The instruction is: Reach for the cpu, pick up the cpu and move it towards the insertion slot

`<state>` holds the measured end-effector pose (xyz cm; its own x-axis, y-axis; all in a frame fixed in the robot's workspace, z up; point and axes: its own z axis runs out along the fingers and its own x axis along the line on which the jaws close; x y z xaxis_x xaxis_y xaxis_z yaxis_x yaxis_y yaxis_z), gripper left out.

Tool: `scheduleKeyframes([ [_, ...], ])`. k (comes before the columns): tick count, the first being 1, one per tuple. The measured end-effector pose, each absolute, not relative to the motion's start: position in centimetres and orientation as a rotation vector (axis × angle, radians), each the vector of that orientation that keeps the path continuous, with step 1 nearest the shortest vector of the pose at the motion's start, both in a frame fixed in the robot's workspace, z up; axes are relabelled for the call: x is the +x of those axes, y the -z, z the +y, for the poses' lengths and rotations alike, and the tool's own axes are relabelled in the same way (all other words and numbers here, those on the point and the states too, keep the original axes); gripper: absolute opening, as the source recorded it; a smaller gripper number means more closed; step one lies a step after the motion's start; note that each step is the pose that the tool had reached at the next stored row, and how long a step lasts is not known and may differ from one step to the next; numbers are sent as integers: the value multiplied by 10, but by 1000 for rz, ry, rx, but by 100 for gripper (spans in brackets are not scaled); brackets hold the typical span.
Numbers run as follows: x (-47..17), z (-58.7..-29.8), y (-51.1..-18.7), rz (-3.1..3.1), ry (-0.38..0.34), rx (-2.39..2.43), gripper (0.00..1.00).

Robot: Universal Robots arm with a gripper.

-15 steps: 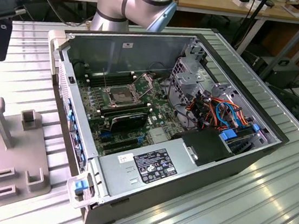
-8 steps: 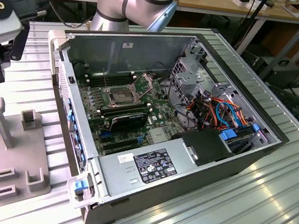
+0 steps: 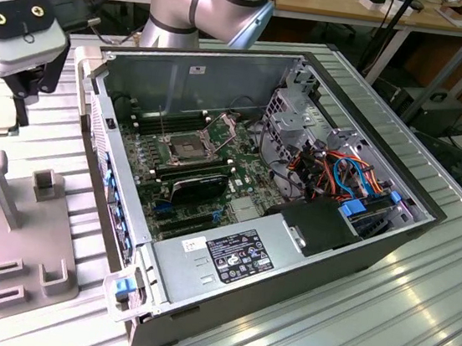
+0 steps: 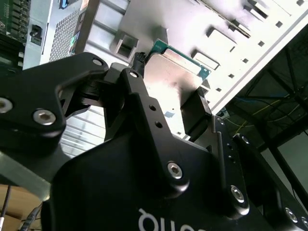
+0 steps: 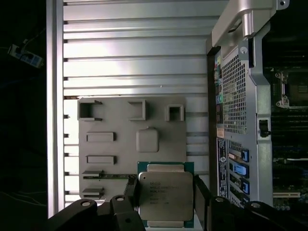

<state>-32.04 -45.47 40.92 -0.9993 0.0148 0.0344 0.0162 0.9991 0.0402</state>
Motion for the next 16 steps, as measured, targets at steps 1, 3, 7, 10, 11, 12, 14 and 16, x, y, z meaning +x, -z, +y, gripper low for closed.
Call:
scheduleKeyframes([
  [1,-319,-455,-409,-3107,63,-24,55],
  [3,-313,-455,-409,-3107,63,-24,55],
  [7,-303,-455,-409,-3107,63,-24,55],
  [10,-296,-455,-409,-3107,63,-24,55],
  [11,-294,-455,-409,-3107,63,-24,55],
  [12,-291,-455,-409,-3107,63,-24,55],
  [14,-287,-455,-409,-3107,63,-24,55],
  [16,-281,-455,-409,-3107,63,-24,55],
])
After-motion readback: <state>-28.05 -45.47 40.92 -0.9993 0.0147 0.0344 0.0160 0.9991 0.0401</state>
